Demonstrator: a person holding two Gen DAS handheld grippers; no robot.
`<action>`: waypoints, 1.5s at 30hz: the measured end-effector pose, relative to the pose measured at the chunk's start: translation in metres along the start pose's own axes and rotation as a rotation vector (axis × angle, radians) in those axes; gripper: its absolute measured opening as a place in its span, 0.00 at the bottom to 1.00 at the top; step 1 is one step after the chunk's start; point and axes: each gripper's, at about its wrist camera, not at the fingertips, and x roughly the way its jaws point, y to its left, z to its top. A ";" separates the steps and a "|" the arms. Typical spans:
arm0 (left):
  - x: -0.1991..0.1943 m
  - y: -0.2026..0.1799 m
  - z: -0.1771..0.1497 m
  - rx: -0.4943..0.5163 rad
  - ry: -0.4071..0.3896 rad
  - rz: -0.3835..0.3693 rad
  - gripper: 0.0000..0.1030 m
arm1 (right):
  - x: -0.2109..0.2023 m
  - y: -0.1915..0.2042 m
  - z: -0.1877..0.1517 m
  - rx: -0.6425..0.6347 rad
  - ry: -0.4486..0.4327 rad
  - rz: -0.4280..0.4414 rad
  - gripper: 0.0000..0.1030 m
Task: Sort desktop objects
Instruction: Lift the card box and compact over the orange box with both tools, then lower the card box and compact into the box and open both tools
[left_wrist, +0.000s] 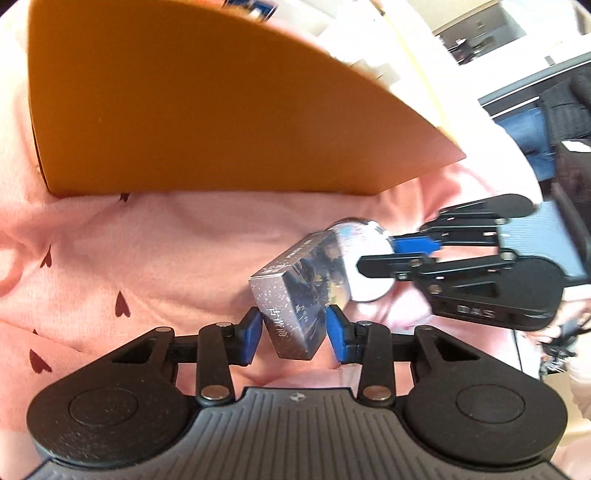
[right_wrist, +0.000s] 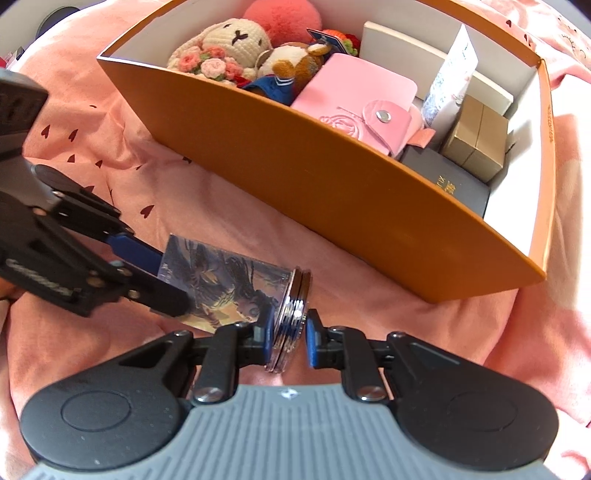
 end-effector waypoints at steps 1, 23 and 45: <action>-0.003 0.000 -0.001 0.001 -0.012 -0.019 0.40 | 0.000 -0.001 0.000 0.002 0.001 0.001 0.19; -0.020 -0.029 0.001 0.020 -0.067 -0.021 0.25 | -0.046 0.013 -0.002 -0.038 -0.091 -0.006 0.14; -0.118 -0.059 0.076 0.074 -0.418 -0.021 0.25 | -0.124 0.006 0.062 -0.059 -0.431 -0.083 0.14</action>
